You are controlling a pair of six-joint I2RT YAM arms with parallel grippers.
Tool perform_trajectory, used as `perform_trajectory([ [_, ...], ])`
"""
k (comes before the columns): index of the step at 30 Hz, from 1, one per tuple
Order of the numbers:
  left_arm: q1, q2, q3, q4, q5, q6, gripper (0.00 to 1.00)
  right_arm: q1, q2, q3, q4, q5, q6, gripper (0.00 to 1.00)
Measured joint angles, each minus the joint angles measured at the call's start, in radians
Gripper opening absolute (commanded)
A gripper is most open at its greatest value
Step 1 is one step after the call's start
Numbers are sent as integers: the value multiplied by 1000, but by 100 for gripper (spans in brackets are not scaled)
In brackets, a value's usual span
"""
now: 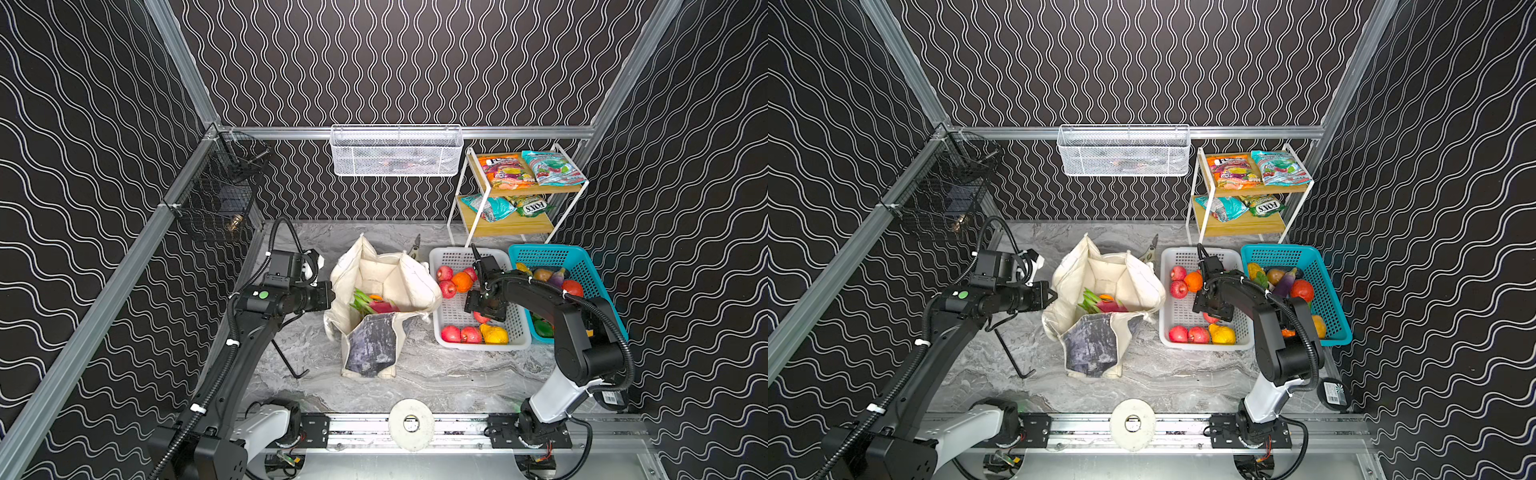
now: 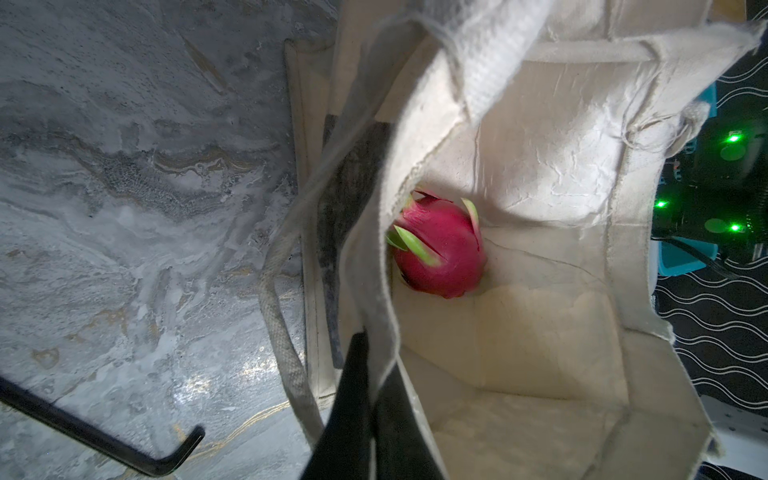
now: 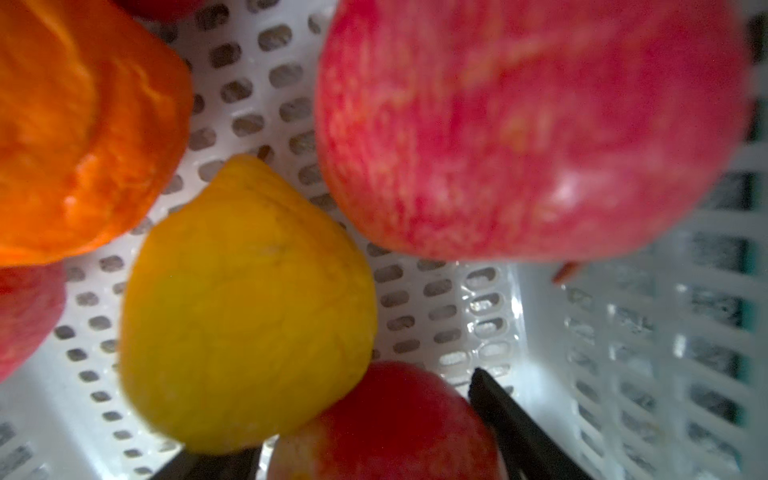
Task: Place the food into the grocery bag and tie it
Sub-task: 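Lower the right gripper into the white basket and grasp a red apple, then lift the red apple and carry it into the tote bag with the right gripper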
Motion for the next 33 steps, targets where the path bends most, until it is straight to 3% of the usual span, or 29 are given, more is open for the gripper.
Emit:
perform_trajectory([
  [12,-1,-4,14,-12,-1,5,0,0,-26,-2,5,-16,8,52],
  [33,-1,40,-19,-42,45,11,0,22,-187,134,-167,-83,60,50],
])
